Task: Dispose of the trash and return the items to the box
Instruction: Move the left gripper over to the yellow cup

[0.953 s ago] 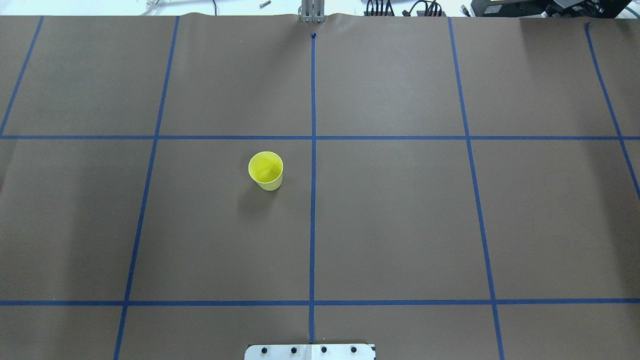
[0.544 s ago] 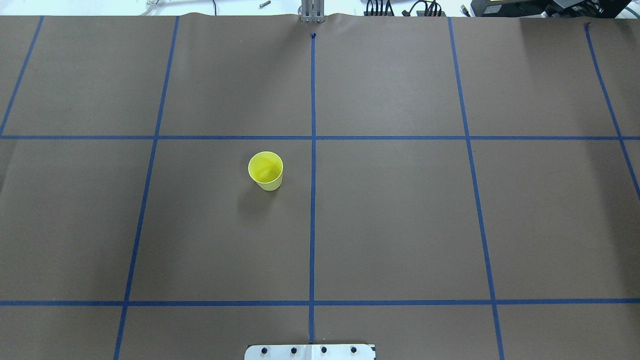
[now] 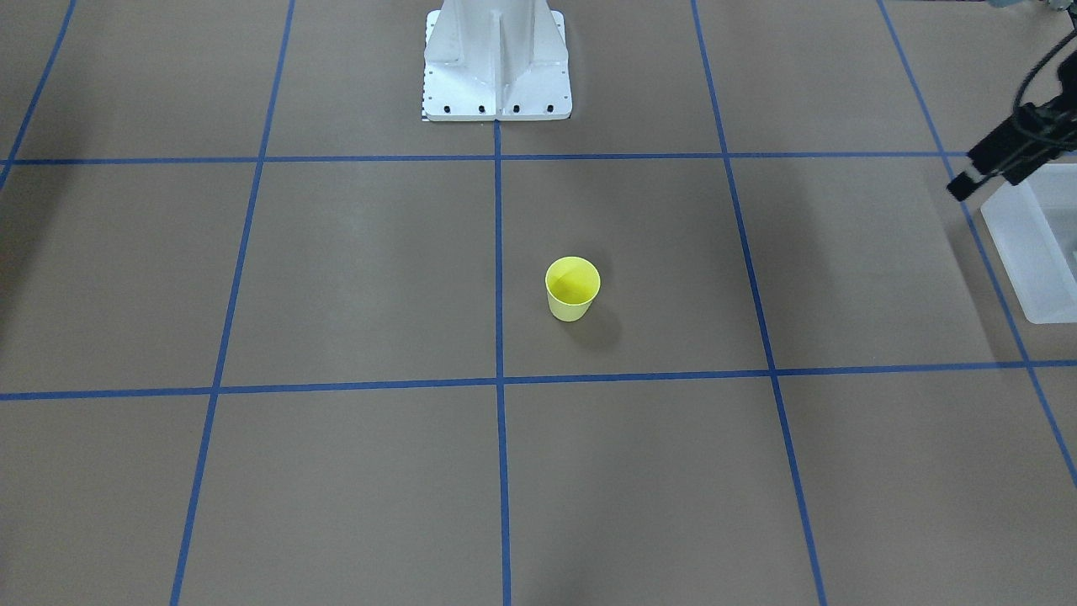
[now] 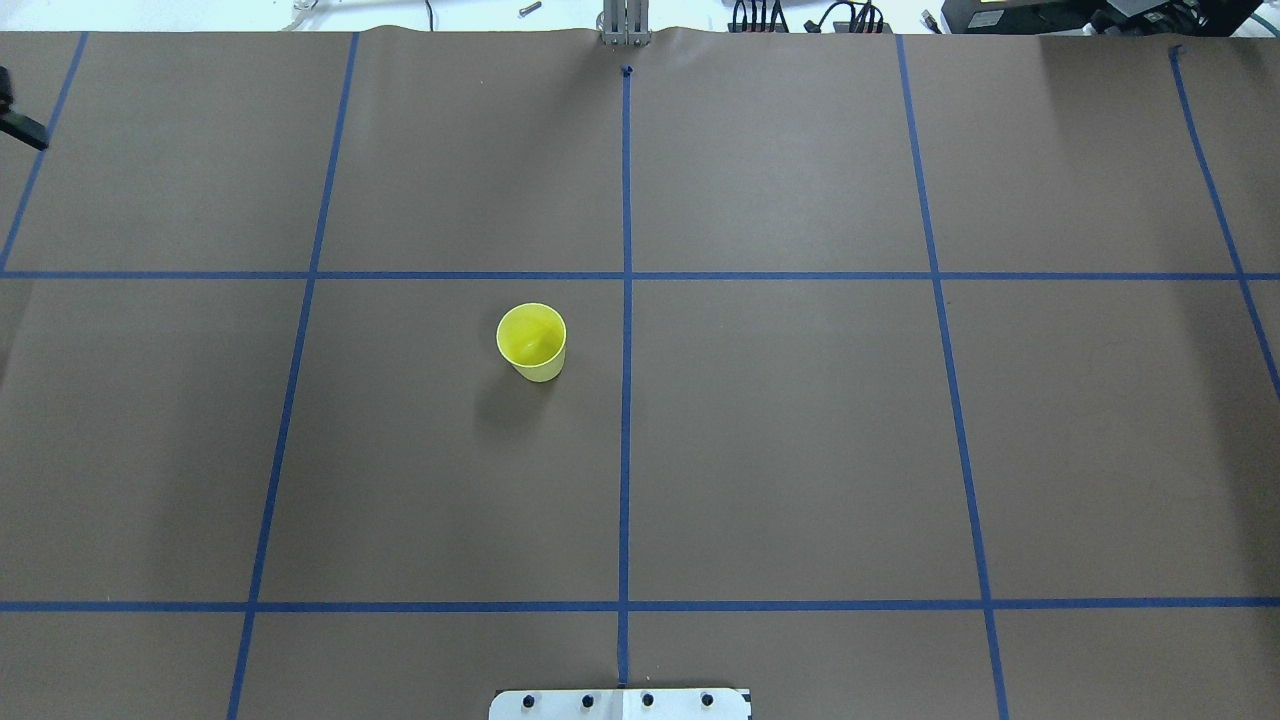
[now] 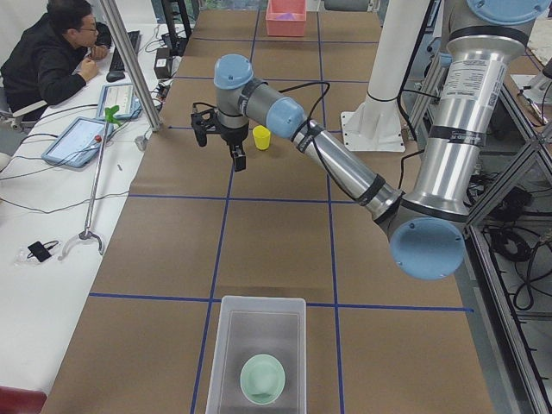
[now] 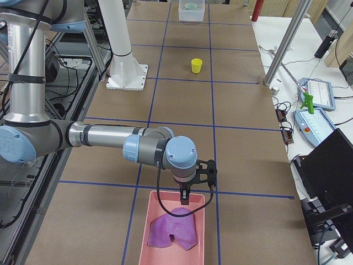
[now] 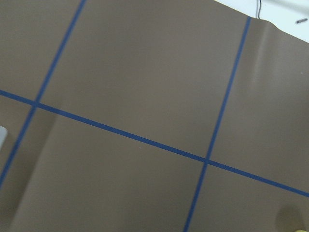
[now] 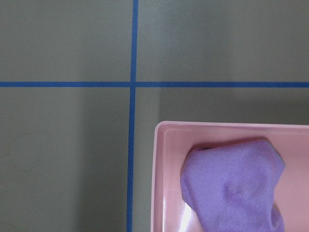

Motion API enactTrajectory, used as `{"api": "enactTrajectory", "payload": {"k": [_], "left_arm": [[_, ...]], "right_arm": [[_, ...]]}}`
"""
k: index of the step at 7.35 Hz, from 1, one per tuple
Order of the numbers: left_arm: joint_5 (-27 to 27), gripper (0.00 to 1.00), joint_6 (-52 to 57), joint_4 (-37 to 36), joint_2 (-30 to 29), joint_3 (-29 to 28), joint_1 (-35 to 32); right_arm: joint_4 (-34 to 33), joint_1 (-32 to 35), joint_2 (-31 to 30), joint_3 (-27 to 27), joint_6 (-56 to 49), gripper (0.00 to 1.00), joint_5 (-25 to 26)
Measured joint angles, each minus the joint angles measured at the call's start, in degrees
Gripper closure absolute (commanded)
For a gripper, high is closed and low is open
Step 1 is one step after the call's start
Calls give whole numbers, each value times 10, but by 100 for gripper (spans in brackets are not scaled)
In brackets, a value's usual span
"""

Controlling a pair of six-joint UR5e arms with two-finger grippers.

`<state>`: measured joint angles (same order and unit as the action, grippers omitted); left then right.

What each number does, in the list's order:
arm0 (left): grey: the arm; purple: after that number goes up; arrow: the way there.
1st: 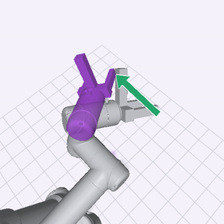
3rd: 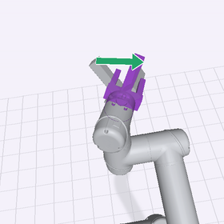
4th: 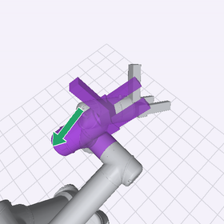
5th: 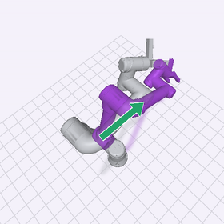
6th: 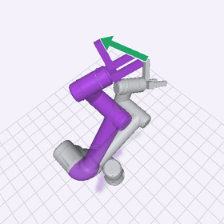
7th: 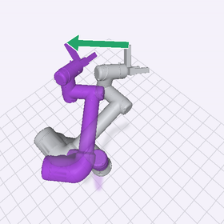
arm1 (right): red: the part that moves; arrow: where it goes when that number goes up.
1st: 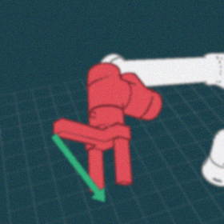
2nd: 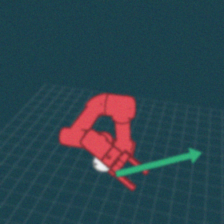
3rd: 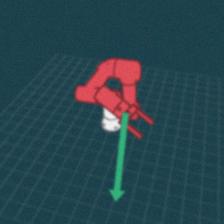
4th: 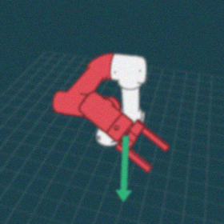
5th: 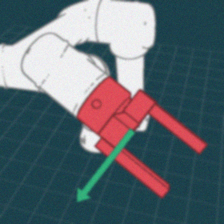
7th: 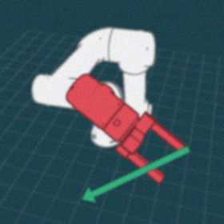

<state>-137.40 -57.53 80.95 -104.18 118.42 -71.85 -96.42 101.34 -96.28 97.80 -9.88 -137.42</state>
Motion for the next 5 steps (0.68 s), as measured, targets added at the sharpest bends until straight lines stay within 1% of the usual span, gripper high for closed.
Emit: {"api": "enactTrajectory", "payload": {"k": [1,3,4,5], "left_arm": [[42,1,-63,0,-28,-1,61],[124,1,-154,25,-56,-9,157],[161,1,-196,41,-72,-24,200],[184,1,-232,52,-96,-45,232]], "right_arm": [[2,-6,-3,3,35,0,2],[16,-47,-2,15,105,0,9],[40,-74,0,21,151,0,17],[67,-97,0,23,191,0,23]]}}
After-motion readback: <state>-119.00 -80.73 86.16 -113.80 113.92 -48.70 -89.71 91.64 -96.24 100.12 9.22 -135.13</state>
